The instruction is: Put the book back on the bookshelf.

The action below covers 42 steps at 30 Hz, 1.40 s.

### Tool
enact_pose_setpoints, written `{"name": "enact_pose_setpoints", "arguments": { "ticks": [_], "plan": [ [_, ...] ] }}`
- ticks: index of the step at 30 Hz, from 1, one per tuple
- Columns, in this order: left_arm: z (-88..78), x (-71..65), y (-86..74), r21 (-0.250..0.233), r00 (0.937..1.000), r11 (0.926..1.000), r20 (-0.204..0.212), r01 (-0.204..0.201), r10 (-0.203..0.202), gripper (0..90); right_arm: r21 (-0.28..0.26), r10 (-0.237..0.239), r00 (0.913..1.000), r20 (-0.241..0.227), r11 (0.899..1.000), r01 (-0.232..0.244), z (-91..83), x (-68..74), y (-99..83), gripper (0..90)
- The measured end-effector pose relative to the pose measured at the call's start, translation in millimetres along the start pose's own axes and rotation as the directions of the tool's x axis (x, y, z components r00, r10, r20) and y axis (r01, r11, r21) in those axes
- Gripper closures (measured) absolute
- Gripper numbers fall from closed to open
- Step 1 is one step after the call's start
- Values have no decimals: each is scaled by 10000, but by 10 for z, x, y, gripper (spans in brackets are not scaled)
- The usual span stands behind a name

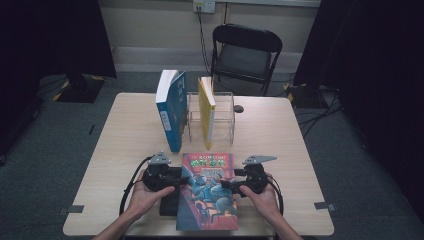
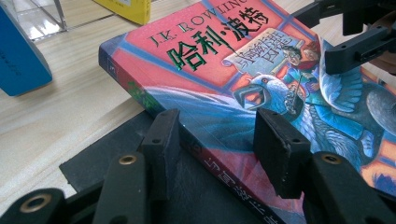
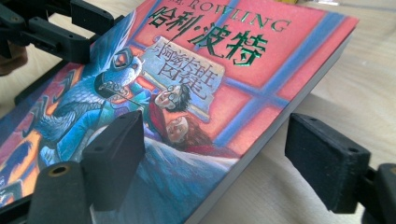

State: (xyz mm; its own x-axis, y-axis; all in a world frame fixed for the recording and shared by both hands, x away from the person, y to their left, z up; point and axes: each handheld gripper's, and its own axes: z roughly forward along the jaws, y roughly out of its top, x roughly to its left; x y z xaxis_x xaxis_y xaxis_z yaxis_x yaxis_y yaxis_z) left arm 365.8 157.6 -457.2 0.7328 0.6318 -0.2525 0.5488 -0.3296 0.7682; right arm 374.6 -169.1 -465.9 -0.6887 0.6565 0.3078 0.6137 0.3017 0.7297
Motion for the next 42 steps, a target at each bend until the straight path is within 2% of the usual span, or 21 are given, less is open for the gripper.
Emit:
{"name": "enact_pose_setpoints", "arguments": {
  "ticks": [1,3,8,10,12,16,19,23,25,31,36,39,42],
  "plan": [
    [-2,1,1,32,10000,10000,-17,-71,71,508,14,154,9998,-156,9999,-153,14,-21,-2,188],
    [0,0,0,-1,10000,10000,1,-4,4,507,19,141,9997,-213,9999,-141,24,-22,3,187],
    [-1,-29,7,124,9998,9999,-177,-83,85,500,117,-87,9998,158,9999,85,9,32,34,208],
    [5,-40,7,56,9996,9999,-262,-136,137,499,40,-144,9995,280,9999,143,-12,41,43,277],
    [3,-37,7,77,9995,9998,-266,-178,180,498,-257,-227,9985,500,9994,240,-68,46,52,395],
    [4,-35,7,82,9994,9997,-255,-213,215,497,-391,-332,9977,599,9986,356,-92,69,62,414],
    [9,-47,6,24,9992,9996,-275,-292,292,494,-523,-256,9994,215,9983,267,-111,129,60,437],
    [9,-45,5,36,9989,9993,-297,-369,370,487,-273,-415,9991,-13,9988,414,-62,239,35,428],
    [9,-39,7,50,9987,9991,-291,-410,412,483,-207,-383,9993,-48,9991,382,-44,230,44,427],
    [16,-27,7,25,9991,9994,-228,-356,356,475,-168,1,9984,-573,9999,-10,82,120,160,429],
    [40,19,7,15,10000,10000,-21,83,-83,439,5,-98,9976,-693,10000,98,192,133,249,427],
    [43,24,5,-14,9999,9999,-11,109,-109,434,59,-205,9964,-817,9998,211,264,144,299,431],
    [41,28,5,2,10000,10000,-7,76,-76,432,3,-38,9948,-1014,10000,38,341,145,345,426]
  ]
}}
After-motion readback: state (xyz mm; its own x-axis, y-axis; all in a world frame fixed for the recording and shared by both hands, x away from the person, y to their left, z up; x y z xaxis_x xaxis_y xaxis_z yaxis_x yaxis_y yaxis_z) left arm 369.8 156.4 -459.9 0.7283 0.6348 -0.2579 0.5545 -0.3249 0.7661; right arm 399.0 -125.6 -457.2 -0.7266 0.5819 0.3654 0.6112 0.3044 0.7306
